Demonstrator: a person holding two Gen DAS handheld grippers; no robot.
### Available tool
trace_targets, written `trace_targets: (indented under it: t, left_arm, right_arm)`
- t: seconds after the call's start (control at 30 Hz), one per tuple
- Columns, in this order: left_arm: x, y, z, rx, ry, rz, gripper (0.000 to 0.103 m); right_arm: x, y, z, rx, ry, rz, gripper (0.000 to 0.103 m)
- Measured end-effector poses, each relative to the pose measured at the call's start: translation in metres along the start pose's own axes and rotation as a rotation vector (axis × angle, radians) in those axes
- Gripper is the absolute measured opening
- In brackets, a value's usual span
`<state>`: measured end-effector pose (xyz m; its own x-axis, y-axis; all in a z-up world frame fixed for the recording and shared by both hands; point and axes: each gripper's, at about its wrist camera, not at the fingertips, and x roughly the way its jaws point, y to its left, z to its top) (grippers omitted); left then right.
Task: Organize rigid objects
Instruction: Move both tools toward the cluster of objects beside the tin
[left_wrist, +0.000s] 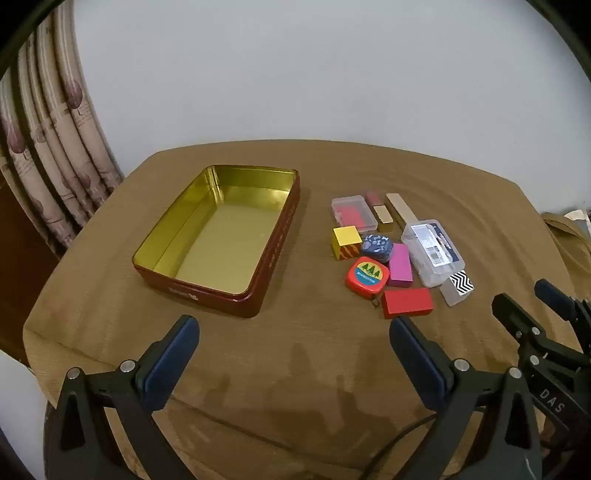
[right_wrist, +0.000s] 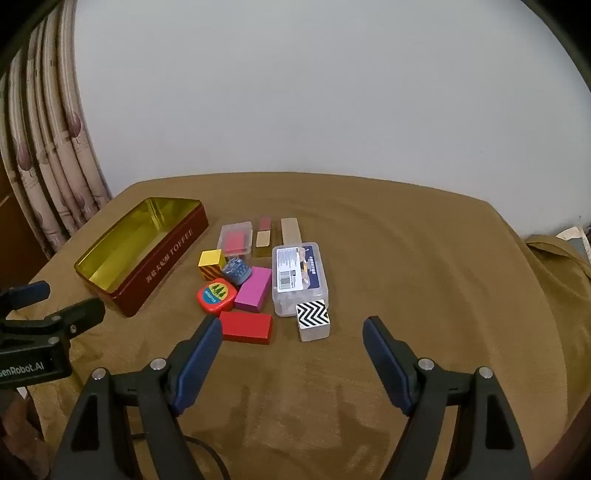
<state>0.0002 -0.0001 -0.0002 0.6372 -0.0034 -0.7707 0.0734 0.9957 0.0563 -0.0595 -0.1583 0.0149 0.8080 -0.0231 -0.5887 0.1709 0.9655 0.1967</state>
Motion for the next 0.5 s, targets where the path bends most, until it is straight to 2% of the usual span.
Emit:
trace_targets:
  t: [0.03, 0.3, 0.5]
  left_arm:
    - [0.0001, -0.0008, 0.0002, 0.009, 0.004, 0.019, 0.103]
    - [0.0023, 0.0015, 0.0045, -0.008, 0.010, -0.006, 0.103]
    - [-0.0012, -0.0006, 0.0013, 0.026, 0.011, 0.003, 0.103]
  right_arm:
    - [0.0002, 0.0001, -0.0003, -0.005, -0.002, -0.002, 0.081]
    - [-0.0010, 0.0038, -0.0008, -0.035, -0.007, -0.021, 0.081]
    - [-0.0012, 0.0013, -0.0020, -0.027, 0.002, -0.015, 0.081]
